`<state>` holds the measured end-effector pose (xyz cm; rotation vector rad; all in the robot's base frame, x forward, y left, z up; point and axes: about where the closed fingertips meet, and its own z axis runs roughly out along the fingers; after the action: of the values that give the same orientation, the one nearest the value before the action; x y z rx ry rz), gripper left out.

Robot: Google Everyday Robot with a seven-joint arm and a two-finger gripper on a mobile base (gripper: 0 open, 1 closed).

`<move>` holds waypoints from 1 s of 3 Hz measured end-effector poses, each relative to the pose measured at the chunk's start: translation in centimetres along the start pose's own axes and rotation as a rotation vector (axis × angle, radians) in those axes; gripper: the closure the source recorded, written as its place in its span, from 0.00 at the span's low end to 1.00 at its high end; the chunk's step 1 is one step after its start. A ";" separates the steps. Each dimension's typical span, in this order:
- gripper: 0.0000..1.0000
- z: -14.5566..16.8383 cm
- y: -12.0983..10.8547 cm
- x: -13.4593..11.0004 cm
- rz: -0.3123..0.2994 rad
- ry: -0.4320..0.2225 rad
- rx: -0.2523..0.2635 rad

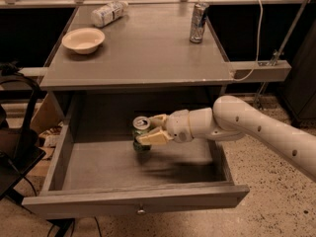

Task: Place green can into top drawer

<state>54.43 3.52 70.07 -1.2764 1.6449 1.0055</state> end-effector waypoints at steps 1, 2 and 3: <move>1.00 0.2 -0.1 0.2 0.004 -0.005 0.000; 1.00 0.7 0.1 0.1 -0.011 0.023 -0.013; 1.00 1.2 0.3 0.1 -0.021 0.059 -0.030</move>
Offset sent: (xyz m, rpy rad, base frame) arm -0.0006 0.0085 -0.0033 -0.0588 -0.0091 0.0355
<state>54.28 4.68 69.58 -1.3520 1.6635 0.9917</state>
